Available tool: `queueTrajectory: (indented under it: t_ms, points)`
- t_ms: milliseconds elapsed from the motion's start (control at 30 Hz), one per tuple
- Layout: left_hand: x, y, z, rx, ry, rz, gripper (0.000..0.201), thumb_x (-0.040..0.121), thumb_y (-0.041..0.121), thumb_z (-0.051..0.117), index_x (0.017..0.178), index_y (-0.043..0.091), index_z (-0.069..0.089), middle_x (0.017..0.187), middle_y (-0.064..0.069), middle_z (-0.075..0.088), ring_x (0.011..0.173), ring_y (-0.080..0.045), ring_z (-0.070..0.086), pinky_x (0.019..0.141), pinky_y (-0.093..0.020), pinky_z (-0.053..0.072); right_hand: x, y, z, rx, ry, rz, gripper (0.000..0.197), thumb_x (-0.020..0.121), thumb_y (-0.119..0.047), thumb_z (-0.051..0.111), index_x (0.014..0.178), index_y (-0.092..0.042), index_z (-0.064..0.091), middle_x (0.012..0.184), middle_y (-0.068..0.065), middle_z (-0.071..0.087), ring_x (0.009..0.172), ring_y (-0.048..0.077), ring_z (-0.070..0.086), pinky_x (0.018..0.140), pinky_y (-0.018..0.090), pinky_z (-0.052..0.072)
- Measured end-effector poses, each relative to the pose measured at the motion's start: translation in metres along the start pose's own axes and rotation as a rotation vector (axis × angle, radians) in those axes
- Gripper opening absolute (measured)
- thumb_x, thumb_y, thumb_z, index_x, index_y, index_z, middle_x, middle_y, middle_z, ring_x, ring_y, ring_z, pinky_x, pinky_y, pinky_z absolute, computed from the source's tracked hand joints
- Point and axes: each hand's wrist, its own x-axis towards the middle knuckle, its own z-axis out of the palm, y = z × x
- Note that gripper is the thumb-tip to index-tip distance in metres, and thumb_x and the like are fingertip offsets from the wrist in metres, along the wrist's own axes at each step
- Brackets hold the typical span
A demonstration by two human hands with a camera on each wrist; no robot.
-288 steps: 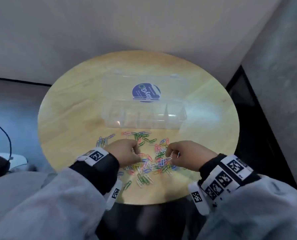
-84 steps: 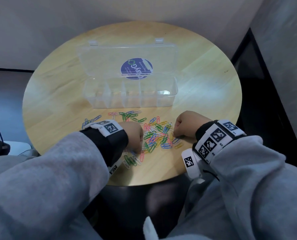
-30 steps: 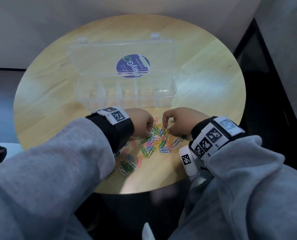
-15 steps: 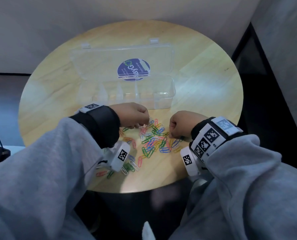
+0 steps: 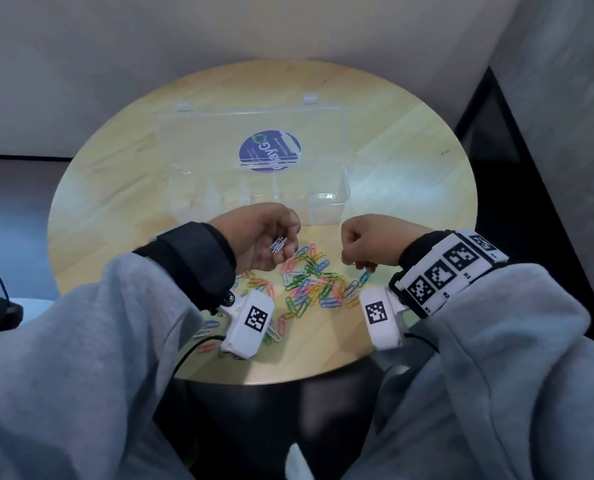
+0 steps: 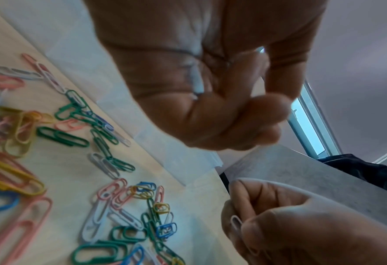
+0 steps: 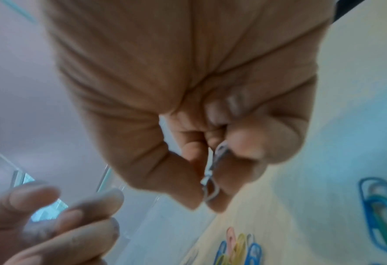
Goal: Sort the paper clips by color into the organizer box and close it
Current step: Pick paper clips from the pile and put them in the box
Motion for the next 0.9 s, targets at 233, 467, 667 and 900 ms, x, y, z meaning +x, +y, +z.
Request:
queueTrajectory:
  t_ms: [233,467,667,900]
  points:
    - [0.011,-0.005,0.006,0.751,0.210,-0.013,0.008,0.085,0.025,0.062,0.079,0.020,0.058,0.059,0.005,0.044,0.049,-0.010,0.037,0.048,-0.020,0.026,0.000,-0.005,0.001,0.387,-0.045,0.063,0.026,0.091,0.002,0.040,0.076,-0.006,0.059,0.065,0.005,0.043,0.052,0.014,0.042,0.045,0.019,0.038]
    - [0.026,-0.015,0.016,1.307,0.233,0.043,0.018,0.079,0.028,0.068,0.097,0.027,0.065,0.069,0.012,0.045,0.078,-0.014,0.050,0.060,-0.023,0.032,0.003,-0.007,0.009,0.386,-0.128,0.113,0.030,0.090,0.002,0.037,0.070,-0.004,0.058,0.065,0.006,0.044,0.053,0.015,0.040,0.046,0.020,0.032]
    - [0.033,-0.013,0.024,1.401,0.168,0.054,0.011,0.082,0.022,0.066,0.093,0.022,0.064,0.072,0.009,0.048,0.077,-0.014,0.048,0.049,-0.020,0.028,0.008,-0.007,0.023,-0.010,-0.085,-0.039,0.011,0.081,-0.014,0.063,0.089,-0.011,0.069,0.068,-0.001,0.062,0.058,0.009,0.053,0.052,0.019,0.038]
    - [0.034,-0.018,0.014,1.256,0.155,-0.024,0.025,0.079,0.019,0.070,0.062,0.022,0.051,0.061,0.008,0.052,0.060,-0.012,0.050,0.048,-0.020,0.034,0.015,-0.026,0.033,-0.247,-0.034,-0.103,0.010,0.081,-0.010,0.062,0.087,-0.018,0.065,0.066,-0.009,0.048,0.061,0.009,0.046,0.050,0.021,0.035]
